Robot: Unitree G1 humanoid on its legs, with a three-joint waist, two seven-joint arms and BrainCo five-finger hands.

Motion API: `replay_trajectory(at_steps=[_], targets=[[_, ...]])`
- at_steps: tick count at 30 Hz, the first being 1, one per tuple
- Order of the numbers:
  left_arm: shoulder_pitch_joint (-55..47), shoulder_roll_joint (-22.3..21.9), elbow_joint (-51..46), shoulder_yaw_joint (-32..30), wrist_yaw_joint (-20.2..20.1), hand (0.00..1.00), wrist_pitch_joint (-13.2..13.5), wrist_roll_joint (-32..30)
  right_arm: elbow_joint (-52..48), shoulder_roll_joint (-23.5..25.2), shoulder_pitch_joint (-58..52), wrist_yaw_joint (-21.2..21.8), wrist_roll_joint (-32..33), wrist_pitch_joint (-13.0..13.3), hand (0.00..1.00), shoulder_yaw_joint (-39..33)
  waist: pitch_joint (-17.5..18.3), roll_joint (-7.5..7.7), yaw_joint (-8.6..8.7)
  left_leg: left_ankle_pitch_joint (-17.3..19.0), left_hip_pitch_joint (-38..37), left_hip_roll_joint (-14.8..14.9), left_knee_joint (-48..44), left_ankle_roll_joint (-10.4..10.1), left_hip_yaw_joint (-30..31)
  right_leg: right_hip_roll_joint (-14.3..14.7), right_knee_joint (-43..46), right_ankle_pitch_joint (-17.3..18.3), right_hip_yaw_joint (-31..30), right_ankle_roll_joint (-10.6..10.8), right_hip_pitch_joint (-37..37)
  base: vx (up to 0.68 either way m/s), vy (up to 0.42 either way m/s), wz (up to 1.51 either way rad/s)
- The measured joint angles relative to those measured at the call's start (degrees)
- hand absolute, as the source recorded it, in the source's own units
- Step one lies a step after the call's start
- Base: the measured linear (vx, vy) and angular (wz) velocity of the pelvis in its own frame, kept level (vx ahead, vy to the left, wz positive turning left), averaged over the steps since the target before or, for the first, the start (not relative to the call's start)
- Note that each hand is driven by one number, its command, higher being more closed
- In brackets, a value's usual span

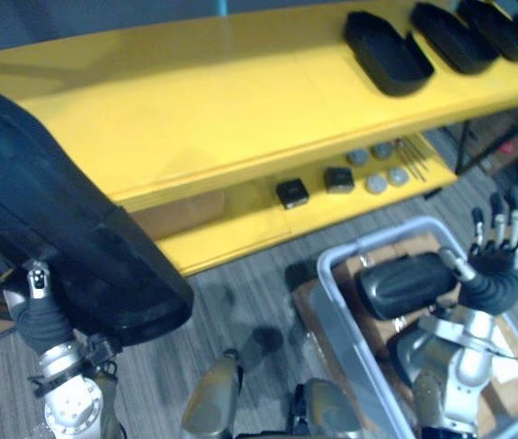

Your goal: Walk over and take plastic housings, then place them on the shelf

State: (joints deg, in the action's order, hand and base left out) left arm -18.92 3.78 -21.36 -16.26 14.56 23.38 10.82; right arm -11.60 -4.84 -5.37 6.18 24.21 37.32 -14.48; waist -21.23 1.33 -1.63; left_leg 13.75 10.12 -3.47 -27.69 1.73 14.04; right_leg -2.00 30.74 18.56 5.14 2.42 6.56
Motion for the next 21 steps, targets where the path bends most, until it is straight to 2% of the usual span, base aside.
replay_trajectory(at_steps=[1,2,3,4,5,7,8,11,13,16,18,21], targets=[[0.35,0.02,0.00,2.04,-0.21,1.00,0.00,-0.02,-1.73,-0.37,0.44,3.06,2.51,-0.14,0.00,0.30,0.54,-0.28,-0.06,0.00,-1.96,-0.17,-0.01,-0.05,1.18,0.80,-5.45,-1.76,-0.76,0.32,0.49,0.41,-0.076,0.99],[0.35,0.32,-0.03,3.13,-0.53,1.00,0.00,-0.13,-1.91,-1.37,0.46,5.01,4.73,-0.37,0.00,2.84,2.24,0.81,-0.21,0.41,-2.70,-0.98,0.01,-0.76,0.96,0.08,-10.46,-7.75,-0.72,-0.32,0.60,0.41,-0.100,0.90],[0.36,0.53,-0.04,3.36,-0.41,1.00,0.00,-0.28,-1.90,-1.67,0.65,5.73,5.37,-0.75,0.00,4.22,2.78,1.60,-0.53,0.76,-3.23,-1.58,0.12,-1.34,0.72,-0.50,-11.81,-10.93,-0.72,-0.60,0.52,0.31,-0.152,0.66],[0.58,0.18,0.36,3.96,0.20,1.00,-0.10,-0.62,-1.26,-2.56,1.84,7.36,7.29,-1.65,0.00,7.53,3.56,1.98,-0.76,1.82,-3.69,-1.72,0.05,-2.81,-0.30,-1.25,-13.10,-12.99,-0.16,0.42,-0.15,0.23,-0.169,0.37],[0.56,-0.79,0.40,4.91,0.44,1.00,-0.59,-0.53,-0.08,-3.22,3.51,7.73,8.62,-2.94,0.00,10.92,4.15,0.79,-1.13,1.91,-4.10,-0.26,0.58,-2.97,-0.67,-0.09,-15.68,-13.80,0.30,-0.10,-1.93,0.21,-0.167,0.29],[0.13,-1.24,0.46,6.21,0.50,1.00,-1.19,-0.57,0.80,-3.59,4.67,8.71,9.97,-4.29,0.00,13.85,5.08,-0.66,-1.62,1.91,-4.33,0.98,2.16,-3.06,-0.69,0.88,-19.16,-15.28,1.21,-0.74,-3.34,0.17,-0.107,0.12],[0.12,-2.11,0.56,6.94,0.53,1.00,-1.85,-0.65,2.36,-3.55,5.64,9.98,11.04,-5.66,0.00,16.92,5.41,-1.49,-2.31,1.42,-6.31,2.14,5.69,-3.77,-2.10,1.32,-21.97,-16.12,1.57,-1.13,-5.11,0.14,-0.079,0.11],[-0.01,-2.09,0.72,8.45,1.37,1.00,-2.14,-0.60,2.97,-3.44,5.51,10.38,10.45,-7.48,0.00,20.96,5.98,-2.14,-2.39,0.82,-9.38,3.08,9.77,-3.93,-4.15,1.29,-23.92,-16.19,2.34,-1.16,-7.74,0.10,-0.022,0.11],[-0.08,-2.06,0.84,8.60,1.71,1.00,-2.14,-0.63,2.97,-2.88,5.39,9.79,7.57,-8.98,0.00,22.84,6.72,-2.01,-2.40,0.19,-10.10,3.07,11.44,-3.64,-5.16,0.98,-24.47,-16.19,2.24,-1.16,-7.93,0.05,0.031,0.00],[-0.09,-1.85,0.85,8.65,1.60,1.00,-2.13,-1.37,2.80,-2.18,3.53,7.46,4.17,-9.18,0.00,22.73,7.41,-1.27,-2.35,-0.58,-10.31,2.62,12.13,-3.73,-5.37,0.50,-25.41,-16.26,2.64,-1.03,-8.76,0.02,0.045,0.12],[0.55,-1.55,0.89,8.65,0.30,1.00,-2.14,-2.25,1.12,-2.02,0.77,5.82,3.35,-9.70,0.00,18.62,8.04,-0.26,-2.17,-2.68,-10.58,1.72,13.60,-4.31,-5.32,-0.72,-25.48,-16.29,3.85,-0.99,-8.93,0.02,0.030,0.28],[0.97,-0.06,0.90,8.55,-0.90,1.00,-2.34,-2.40,-0.11,-2.03,-0.35,3.70,1.56,-10.01,0.00,12.12,8.10,-0.22,-1.66,-3.54,-12.33,1.42,15.39,-3.99,-5.57,-1.24,-25.36,-16.29,4.15,-0.99,-9.98,-0.01,0.030,0.10]])
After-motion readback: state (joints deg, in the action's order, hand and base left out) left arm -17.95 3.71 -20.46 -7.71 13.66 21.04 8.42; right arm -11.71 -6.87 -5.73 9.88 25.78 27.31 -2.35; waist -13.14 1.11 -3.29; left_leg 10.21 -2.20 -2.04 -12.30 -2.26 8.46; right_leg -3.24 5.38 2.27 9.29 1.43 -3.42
